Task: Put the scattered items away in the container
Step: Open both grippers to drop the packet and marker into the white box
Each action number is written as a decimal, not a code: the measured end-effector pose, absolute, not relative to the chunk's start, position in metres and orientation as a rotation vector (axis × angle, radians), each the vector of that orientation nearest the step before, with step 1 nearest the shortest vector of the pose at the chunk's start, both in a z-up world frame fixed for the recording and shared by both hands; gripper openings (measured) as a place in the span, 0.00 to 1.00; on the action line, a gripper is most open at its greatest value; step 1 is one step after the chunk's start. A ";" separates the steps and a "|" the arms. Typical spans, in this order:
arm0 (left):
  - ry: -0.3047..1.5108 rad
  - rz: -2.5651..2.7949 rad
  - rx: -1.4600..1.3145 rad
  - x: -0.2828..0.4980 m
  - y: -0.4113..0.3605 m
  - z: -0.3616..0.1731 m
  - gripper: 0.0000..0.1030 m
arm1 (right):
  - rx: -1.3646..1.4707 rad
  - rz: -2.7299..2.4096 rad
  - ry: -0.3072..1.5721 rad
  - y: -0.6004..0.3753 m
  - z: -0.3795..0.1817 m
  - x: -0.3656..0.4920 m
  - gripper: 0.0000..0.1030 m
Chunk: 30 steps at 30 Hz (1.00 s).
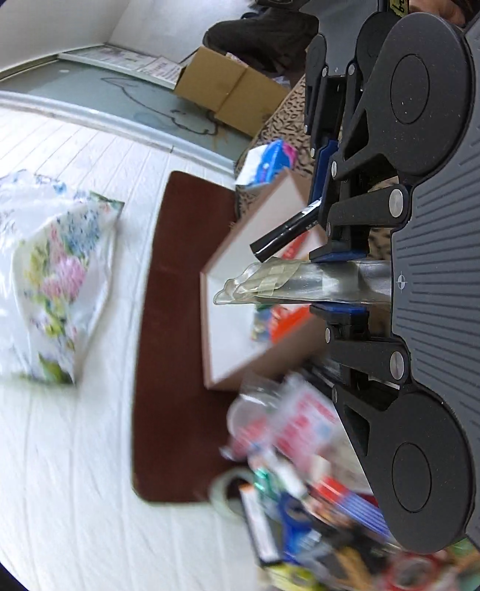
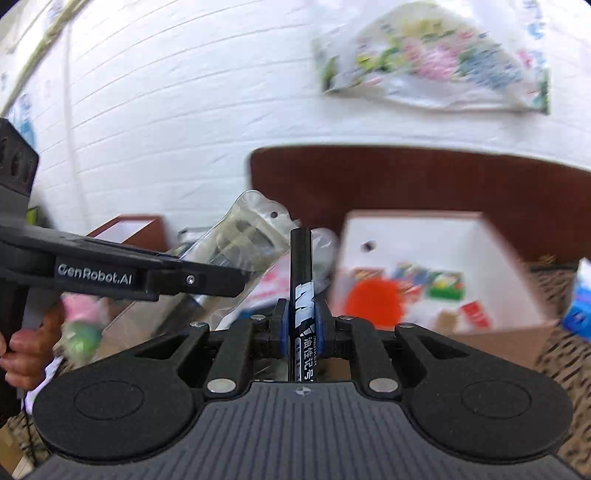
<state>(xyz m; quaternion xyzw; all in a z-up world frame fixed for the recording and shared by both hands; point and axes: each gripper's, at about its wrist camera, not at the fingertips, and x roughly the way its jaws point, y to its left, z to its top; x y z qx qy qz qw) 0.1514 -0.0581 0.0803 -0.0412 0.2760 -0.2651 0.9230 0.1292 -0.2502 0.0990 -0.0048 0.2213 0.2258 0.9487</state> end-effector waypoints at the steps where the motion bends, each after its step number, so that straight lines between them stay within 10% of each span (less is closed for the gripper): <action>1: 0.564 -0.543 -0.080 0.160 -0.067 0.084 0.20 | -0.004 0.442 0.447 -0.258 0.103 0.137 0.16; 30: 0.868 -0.428 -0.018 0.374 -0.214 -0.006 0.21 | -0.090 0.138 0.820 -0.336 0.023 0.376 0.16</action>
